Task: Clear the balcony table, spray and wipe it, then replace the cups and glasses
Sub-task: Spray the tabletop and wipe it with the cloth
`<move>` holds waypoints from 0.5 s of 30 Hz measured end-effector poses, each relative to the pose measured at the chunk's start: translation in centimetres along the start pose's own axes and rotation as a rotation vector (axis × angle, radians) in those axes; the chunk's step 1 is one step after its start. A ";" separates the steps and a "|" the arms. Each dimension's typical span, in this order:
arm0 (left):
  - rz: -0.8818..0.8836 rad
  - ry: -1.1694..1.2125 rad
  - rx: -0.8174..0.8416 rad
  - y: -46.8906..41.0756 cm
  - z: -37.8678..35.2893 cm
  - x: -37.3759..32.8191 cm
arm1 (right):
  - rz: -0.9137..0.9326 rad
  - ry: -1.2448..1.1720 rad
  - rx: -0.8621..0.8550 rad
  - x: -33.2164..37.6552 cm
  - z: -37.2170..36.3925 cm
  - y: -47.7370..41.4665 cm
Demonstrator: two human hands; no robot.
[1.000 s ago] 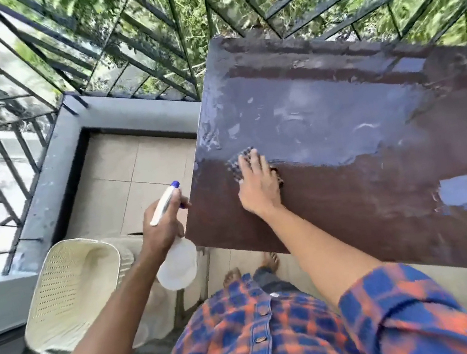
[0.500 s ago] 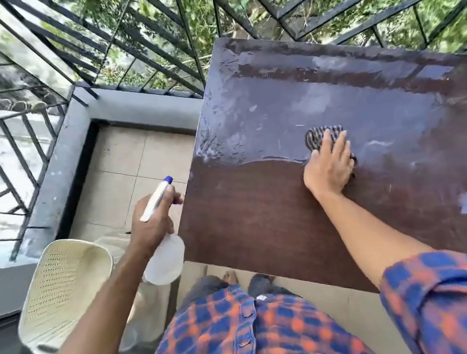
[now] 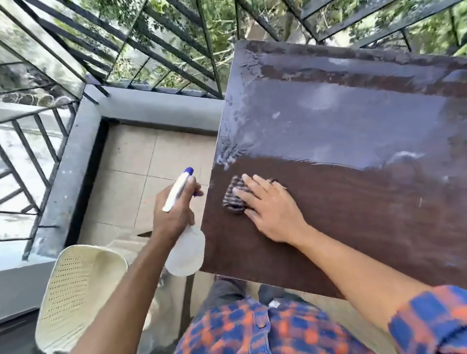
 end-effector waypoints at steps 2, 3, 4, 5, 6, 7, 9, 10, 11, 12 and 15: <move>0.000 -0.005 0.019 -1.1 0.3 -0.2 | -0.161 0.023 -0.039 -2.1 0.9 -3.6; -0.002 -0.002 0.021 -1.5 0.3 -0.3 | -0.227 0.027 -0.051 -2.8 1.4 -5.6; -0.002 0.004 0.020 -1.9 0.4 -0.5 | -0.278 0.028 -0.050 -3.2 1.8 -7.5; 0.002 0.009 0.016 -2.5 0.6 -0.7 | -0.314 0.027 -0.042 -3.1 1.9 -9.4; 0.004 0.011 0.012 -3.0 0.8 -0.9 | -0.336 0.026 -0.032 -2.7 1.9 -10.9; 0.003 0.010 0.012 -3.6 1.0 -1.0 | -0.348 0.027 -0.032 -1.9 1.7 -11.9; 0.005 0.008 0.025 -4.6 1.3 -1.3 | -0.352 0.011 -0.045 0.3 1.1 -11.8; 0.008 0.013 0.031 -5.1 1.4 -1.5 | -0.329 0.003 -0.045 1.6 0.5 -10.8; 0.010 0.020 0.035 -5.6 1.5 -1.6 | -0.291 -0.001 -0.045 2.9 -0.1 -9.6; 0.014 0.027 0.040 -6.1 1.5 -1.7 | -0.256 -0.006 -0.045 4.2 -0.8 -8.2; 0.020 0.036 0.062 -7.4 1.4 -2.1 | -0.227 -0.003 -0.014 6.4 -2.2 -5.0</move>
Point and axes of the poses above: each hand's wrist, its own y-axis away from the middle knuckle, its own z-axis out of the back of the hand, x = y × z, the point moved 3 cm from there along -y, towards the middle knuckle, and after that the axes turned 8 degrees about -x, right-handed, at the moved point
